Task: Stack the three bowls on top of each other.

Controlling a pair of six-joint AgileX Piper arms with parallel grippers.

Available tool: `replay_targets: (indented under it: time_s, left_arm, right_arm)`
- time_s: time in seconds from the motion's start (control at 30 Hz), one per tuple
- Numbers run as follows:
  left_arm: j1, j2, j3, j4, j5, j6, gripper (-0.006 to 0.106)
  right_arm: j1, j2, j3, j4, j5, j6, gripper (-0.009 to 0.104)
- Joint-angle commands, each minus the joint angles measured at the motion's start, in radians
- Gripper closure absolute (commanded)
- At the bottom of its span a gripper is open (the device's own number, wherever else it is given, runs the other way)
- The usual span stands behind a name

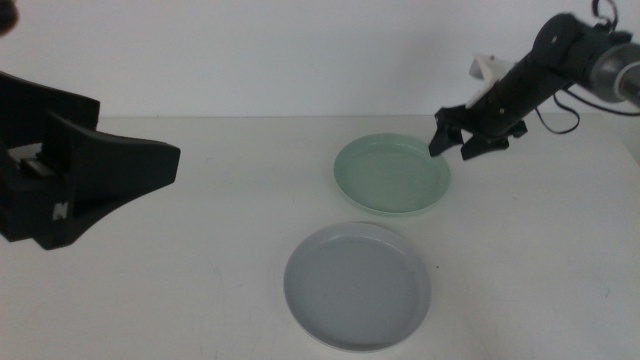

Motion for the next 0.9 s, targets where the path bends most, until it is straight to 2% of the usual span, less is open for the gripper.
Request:
replay_targets:
  time_s: [0.0, 0.07, 0.3, 0.37, 0.5, 0.7, 0.87]
  left_arm:
    - [0.002, -0.003, -0.023, -0.026, -0.064, -0.006, -0.005]
    - [0.002, -0.003, -0.023, -0.026, -0.064, -0.006, -0.005]
    - [0.002, -0.003, -0.023, -0.026, -0.064, -0.006, -0.005]
    - [0.002, -0.003, -0.023, -0.026, -0.064, -0.006, -0.005]
    - [0.002, -0.003, -0.023, -0.026, -0.064, -0.006, -0.005]
    - [0.002, -0.003, -0.023, -0.026, -0.064, -0.006, -0.005]
    - [0.002, -0.003, -0.023, -0.026, -0.064, -0.006, -0.005]
  right_arm:
    - [-0.001, -0.035, -0.044, -0.021, -0.026, 0.022, 0.047]
    - [0.003, -0.014, -0.044, -0.038, -0.038, 0.025, 0.05]
    - [0.02, 0.037, -0.044, -0.026, -0.055, 0.025, 0.062]
    - [0.025, 0.044, -0.044, -0.027, -0.057, 0.023, 0.069]
    - [0.027, 0.035, -0.048, -0.027, -0.054, 0.026, 0.096]
    - [0.029, -0.095, -0.048, -0.027, -0.045, 0.041, 0.096]
    - [0.054, -0.228, -0.044, -0.026, 0.062, 0.025, 0.096]
